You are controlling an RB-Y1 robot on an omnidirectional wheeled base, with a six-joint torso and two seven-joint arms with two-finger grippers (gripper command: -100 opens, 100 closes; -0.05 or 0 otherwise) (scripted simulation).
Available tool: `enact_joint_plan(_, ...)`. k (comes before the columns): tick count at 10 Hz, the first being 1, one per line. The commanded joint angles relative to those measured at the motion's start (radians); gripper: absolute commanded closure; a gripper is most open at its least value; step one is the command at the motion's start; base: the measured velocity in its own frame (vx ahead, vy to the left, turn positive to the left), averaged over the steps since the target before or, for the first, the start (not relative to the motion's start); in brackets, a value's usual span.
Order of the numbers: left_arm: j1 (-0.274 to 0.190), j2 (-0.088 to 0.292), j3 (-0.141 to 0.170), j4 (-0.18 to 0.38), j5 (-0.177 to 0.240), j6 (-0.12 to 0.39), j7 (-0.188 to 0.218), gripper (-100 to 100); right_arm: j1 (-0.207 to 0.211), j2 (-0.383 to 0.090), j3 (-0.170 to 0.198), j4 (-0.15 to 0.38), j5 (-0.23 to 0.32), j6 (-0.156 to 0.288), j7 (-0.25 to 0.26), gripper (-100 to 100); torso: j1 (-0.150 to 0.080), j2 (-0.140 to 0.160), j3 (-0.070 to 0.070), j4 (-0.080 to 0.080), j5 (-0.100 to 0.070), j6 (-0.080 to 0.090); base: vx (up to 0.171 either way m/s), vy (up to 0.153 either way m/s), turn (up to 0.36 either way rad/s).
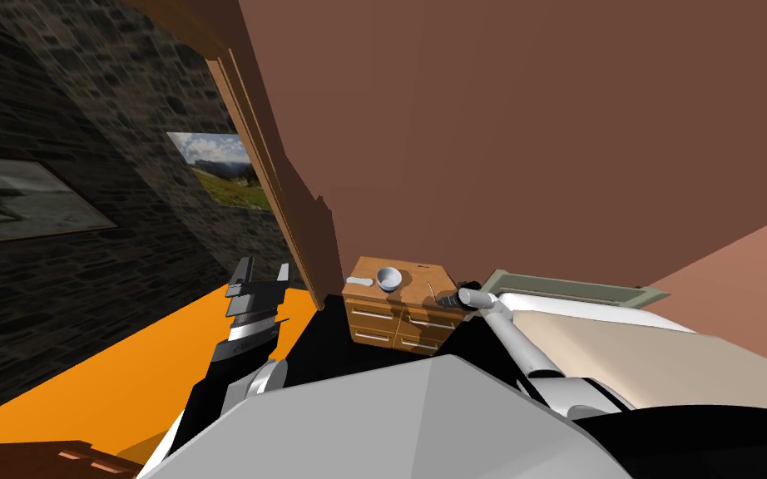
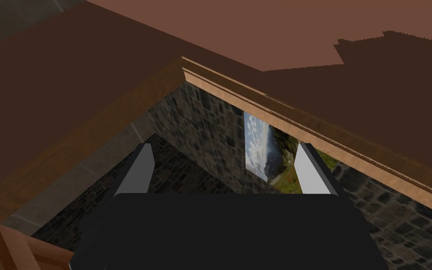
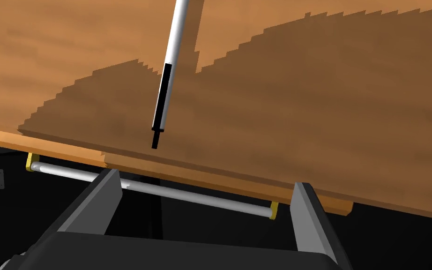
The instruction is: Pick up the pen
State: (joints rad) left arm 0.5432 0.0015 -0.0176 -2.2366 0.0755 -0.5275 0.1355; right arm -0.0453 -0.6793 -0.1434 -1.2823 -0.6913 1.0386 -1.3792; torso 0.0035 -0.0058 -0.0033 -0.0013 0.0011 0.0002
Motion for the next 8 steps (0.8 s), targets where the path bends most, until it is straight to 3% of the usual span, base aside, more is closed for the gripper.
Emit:
enact_joint_plan(1, 0.0, 0.0, 0.0, 0.0, 0.0, 0.0, 0.0, 0, -0.006, -0.008, -0.003, 0.025, -0.012, 0.048, -0.042, -100, 0.0, 0.0, 0.0, 0.0, 0.0, 0.0, 0.102, 0.077, 0.035)
enact_joint_plan(5, 0.0, 0.0, 0.0, 0.0, 0.0, 0.0, 0.0, 0, -0.031, -0.03, -0.006, 0.086, -0.038, 0.124, -0.106, -100, 0.001, 0.0, 0.0, 0.0, 0.0, 0.0, 0.097, 0.065, 0.021)
enact_joint_plan(6, 0.0, 0.0, 0.0, 0.0, 0.0, 0.0, 0.0, 0, -0.031, -0.028, -0.005, 0.081, -0.035, 0.111, -0.092, -100, 0.0, 0.001, 0.001, 0.0, 0.0, 0.0, 0.033, 0.02, 0.005)
enact_joint_plan(7, 0.0, 0.0, 0.0, 0.0, 0.0, 0.0, 0.0, 0, -0.032, -0.029, -0.006, 0.083, -0.036, 0.115, -0.095, 0, -0.002, 0.003, 0.002, 0.001, 0.0, 0.0, 0.007, 0.004, 0.0)
enact_joint_plan(8, 0.0, 0.0, 0.0, 0.0, 0.0, 0.0, 0.0, 0, -0.031, -0.007, -0.008, 0.112, -0.025, 0.085, -0.072, -100, -0.003, 0.005, 0.003, 0.001, -0.001, 0.001, 0.036, -0.006, -0.021)
